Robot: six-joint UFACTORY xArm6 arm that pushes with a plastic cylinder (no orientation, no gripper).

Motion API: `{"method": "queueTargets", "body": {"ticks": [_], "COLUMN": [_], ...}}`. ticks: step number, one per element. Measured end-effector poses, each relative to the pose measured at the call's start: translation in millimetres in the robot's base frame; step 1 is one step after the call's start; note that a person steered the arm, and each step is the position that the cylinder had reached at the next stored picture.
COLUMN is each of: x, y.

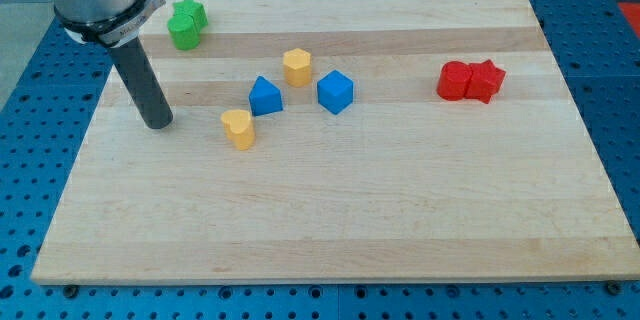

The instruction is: Slide the yellow heart horizontally to the blue triangle

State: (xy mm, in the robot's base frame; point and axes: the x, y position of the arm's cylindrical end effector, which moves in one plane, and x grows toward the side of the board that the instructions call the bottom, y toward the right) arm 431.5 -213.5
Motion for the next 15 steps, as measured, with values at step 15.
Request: {"method": "queueTargets", "body": {"ticks": [15], "x": [14.0], "y": [98.2]}}
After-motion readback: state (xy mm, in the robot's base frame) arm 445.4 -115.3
